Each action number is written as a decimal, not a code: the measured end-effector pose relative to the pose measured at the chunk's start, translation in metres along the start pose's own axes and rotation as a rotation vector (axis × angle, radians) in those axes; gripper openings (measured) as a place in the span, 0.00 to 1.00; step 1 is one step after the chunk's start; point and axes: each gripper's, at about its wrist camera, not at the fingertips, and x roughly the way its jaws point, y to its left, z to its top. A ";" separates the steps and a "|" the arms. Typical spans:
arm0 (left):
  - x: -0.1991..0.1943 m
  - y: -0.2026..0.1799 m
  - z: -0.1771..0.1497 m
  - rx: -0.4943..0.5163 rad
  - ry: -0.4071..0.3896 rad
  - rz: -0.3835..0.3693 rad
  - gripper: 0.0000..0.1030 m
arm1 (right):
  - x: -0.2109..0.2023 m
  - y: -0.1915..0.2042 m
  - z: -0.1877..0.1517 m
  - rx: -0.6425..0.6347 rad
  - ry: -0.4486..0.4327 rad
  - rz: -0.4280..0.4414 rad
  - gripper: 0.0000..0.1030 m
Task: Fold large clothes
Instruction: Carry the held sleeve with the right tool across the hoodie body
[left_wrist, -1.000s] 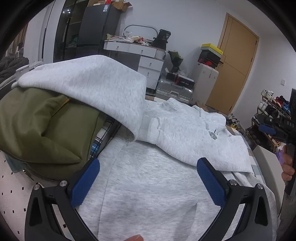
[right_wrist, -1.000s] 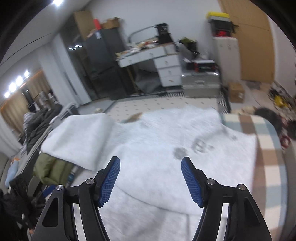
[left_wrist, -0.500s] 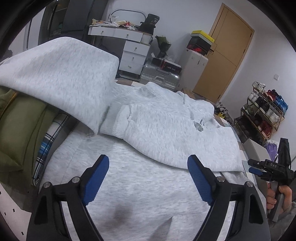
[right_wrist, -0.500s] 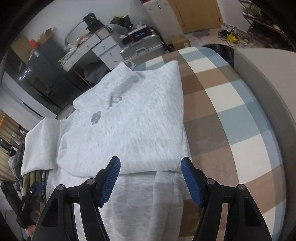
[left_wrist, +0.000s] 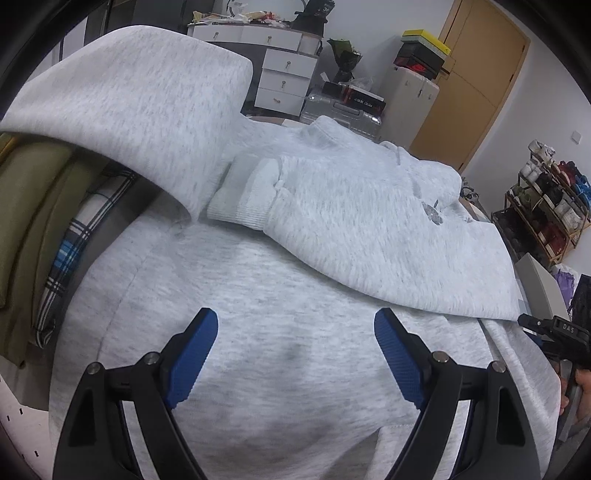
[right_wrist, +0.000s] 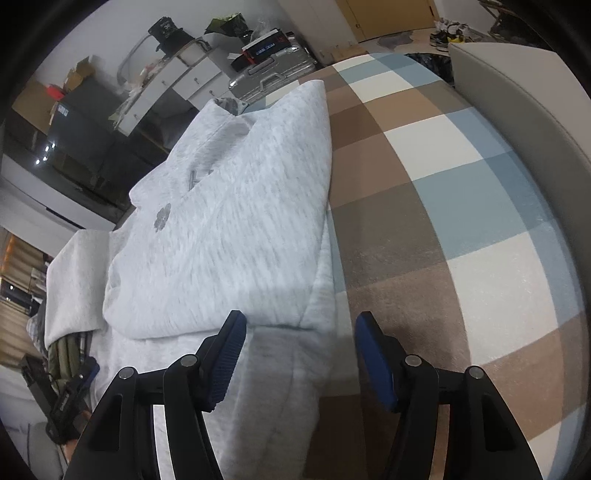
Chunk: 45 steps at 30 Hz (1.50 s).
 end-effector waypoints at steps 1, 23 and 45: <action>-0.001 -0.002 0.000 0.004 -0.002 0.002 0.81 | 0.003 0.004 0.004 -0.013 -0.017 0.004 0.53; -0.009 -0.002 -0.001 0.016 -0.009 -0.012 0.81 | -0.063 -0.060 0.037 0.078 -0.202 -0.264 0.26; -0.023 -0.054 -0.052 0.326 0.087 -0.095 0.89 | -0.118 -0.056 -0.091 0.061 -0.152 -0.004 0.06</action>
